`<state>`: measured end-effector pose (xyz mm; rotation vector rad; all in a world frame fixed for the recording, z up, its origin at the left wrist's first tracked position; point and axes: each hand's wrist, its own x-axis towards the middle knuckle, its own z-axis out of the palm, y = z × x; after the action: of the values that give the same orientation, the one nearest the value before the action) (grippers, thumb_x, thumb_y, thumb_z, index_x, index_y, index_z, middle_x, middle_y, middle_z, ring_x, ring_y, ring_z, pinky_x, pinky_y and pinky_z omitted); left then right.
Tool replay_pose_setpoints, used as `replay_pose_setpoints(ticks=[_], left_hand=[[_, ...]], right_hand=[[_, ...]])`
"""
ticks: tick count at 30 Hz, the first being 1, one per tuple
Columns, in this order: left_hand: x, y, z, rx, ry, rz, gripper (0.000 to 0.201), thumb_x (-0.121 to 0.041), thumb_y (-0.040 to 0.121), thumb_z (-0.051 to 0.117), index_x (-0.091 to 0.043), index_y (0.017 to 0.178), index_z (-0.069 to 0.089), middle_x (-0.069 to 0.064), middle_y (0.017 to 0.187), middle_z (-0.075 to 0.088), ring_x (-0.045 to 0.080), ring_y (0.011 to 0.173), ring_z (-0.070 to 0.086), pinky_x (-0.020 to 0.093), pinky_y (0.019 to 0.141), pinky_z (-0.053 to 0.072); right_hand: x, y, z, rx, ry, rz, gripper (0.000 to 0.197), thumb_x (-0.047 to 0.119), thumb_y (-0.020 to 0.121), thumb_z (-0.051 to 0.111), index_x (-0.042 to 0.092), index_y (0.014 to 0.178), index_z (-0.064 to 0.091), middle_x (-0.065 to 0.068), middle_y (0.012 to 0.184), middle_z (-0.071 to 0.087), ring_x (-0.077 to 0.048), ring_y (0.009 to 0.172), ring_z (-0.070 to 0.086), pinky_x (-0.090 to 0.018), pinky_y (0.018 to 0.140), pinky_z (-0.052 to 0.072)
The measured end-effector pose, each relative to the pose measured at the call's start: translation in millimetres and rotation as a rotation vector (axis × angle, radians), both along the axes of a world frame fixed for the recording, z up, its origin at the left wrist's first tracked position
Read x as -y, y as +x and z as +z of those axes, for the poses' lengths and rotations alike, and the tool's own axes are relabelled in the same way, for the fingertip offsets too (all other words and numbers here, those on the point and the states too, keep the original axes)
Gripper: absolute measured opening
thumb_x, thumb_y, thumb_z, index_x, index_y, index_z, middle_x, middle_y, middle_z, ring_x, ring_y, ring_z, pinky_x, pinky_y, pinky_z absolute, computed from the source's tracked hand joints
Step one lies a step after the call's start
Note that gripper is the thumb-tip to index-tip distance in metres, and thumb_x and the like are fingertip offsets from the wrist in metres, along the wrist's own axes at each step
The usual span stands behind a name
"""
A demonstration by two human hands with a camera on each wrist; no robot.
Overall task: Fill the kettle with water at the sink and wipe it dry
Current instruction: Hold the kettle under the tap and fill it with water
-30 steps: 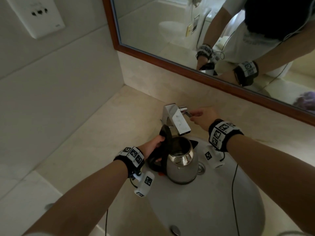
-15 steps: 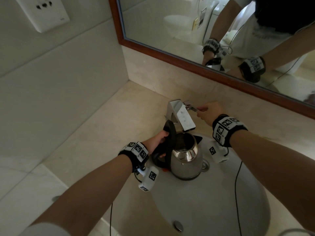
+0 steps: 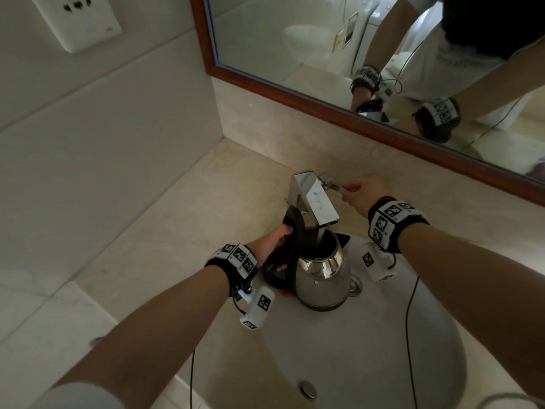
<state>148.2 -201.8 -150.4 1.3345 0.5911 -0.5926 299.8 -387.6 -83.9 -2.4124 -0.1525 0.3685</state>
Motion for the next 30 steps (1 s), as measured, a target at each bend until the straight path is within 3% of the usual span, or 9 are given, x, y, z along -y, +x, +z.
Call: replay_pose_setpoints(ticks=[7, 20, 24, 30], left_hand=[[-1.7, -0.1, -2.8, 0.017, 0.001, -0.017, 0.075, -0.063, 0.058, 0.053, -0.006, 0.106, 0.063, 0.010, 0.084, 0.068, 0.022, 0.067, 0.065, 0.027, 0.058, 0.051], [-2.4, 1.5, -8.4, 0.016, 0.014, -0.036, 0.084, -0.067, 0.052, 0.052, -0.003, 0.105, 0.064, 0.014, 0.086, 0.068, 0.026, 0.070, 0.064, 0.030, 0.065, 0.051], [-2.8, 1.8, -8.6, 0.025, -0.009, -0.059, 0.082, -0.068, 0.055, 0.051, -0.003, 0.104, 0.062, 0.012, 0.083, 0.066, 0.023, 0.064, 0.063, 0.028, 0.060, 0.049], [-2.7, 2.4, -9.0, 0.021, 0.005, -0.033, 0.088, -0.067, 0.054, 0.053, -0.002, 0.112, 0.062, 0.012, 0.088, 0.068, 0.023, 0.068, 0.065, 0.027, 0.058, 0.051]], right_hand=[[0.0, -1.1, 0.4, -0.005, 0.000, -0.018, 0.023, 0.011, 0.086, 0.066, 0.013, 0.108, 0.073, -0.009, 0.098, 0.074, -0.027, 0.094, 0.068, -0.042, 0.089, 0.055], [-0.6, -0.4, 0.4, -0.005, -0.007, -0.020, 0.026, 0.010, 0.085, 0.067, 0.011, 0.110, 0.072, -0.009, 0.103, 0.074, -0.026, 0.098, 0.067, -0.042, 0.093, 0.054], [-0.7, -0.8, 1.0, -0.027, 0.005, -0.025, 0.027, 0.009, 0.084, 0.066, 0.011, 0.110, 0.071, -0.009, 0.104, 0.074, -0.026, 0.098, 0.067, -0.043, 0.093, 0.054], [0.1, -1.2, 2.7, -0.038, 0.017, -0.042, 0.025, 0.009, 0.083, 0.067, 0.011, 0.108, 0.072, -0.009, 0.100, 0.074, -0.025, 0.095, 0.069, -0.042, 0.090, 0.056]])
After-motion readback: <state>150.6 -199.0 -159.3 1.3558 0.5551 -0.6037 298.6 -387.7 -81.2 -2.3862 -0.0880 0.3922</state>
